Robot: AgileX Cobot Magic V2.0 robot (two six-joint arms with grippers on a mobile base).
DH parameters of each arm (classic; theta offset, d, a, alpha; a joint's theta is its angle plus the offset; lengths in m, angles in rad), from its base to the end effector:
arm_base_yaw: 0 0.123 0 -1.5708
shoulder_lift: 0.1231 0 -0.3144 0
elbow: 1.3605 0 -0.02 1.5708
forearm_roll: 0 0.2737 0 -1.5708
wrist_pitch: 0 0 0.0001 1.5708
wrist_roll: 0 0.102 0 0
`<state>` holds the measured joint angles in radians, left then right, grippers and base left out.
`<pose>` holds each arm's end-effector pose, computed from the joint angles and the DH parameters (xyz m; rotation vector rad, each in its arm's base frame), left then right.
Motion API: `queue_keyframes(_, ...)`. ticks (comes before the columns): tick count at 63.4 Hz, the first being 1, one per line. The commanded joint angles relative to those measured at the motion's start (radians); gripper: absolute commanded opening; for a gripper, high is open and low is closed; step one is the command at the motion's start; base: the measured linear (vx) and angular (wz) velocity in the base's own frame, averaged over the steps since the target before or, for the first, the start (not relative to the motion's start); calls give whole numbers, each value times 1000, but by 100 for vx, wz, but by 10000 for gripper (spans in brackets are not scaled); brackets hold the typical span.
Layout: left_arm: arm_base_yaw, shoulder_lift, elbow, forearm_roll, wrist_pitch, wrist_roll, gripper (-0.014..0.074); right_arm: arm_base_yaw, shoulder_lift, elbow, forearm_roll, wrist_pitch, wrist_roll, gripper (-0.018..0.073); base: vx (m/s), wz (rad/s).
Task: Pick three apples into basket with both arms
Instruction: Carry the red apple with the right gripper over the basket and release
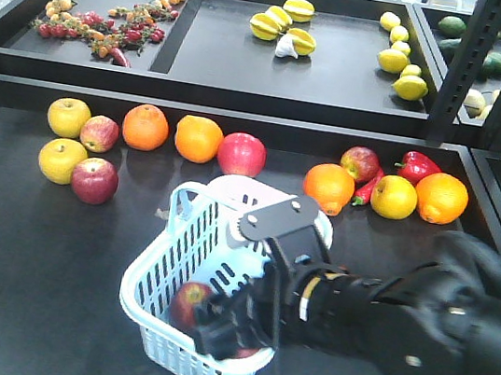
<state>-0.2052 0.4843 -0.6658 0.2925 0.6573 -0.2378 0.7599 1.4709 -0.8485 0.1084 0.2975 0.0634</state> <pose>0.0958 -0.0016 0.3582 0.0770 1.9311 0.0322 0.2309 0.2239 0.2396 -0.7313 2.3428 0.4602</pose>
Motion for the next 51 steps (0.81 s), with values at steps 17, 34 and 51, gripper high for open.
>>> queue_keyframes(17, -1, 6, -26, 11, -62, -8, 589, -68, -216, -26, -136, 311, 53, 582, 0, 0)
queue_keyframes(34, -1, 6, -26, 11, -62, -8, 589, -361, -226, -26, -200, 485, 43, 582, 0, 0)
queue_keyframes(51, -1, 6, -26, 11, -62, -8, 589, -645, -226, -8, -203, 593, -47, 582, 0, 0)
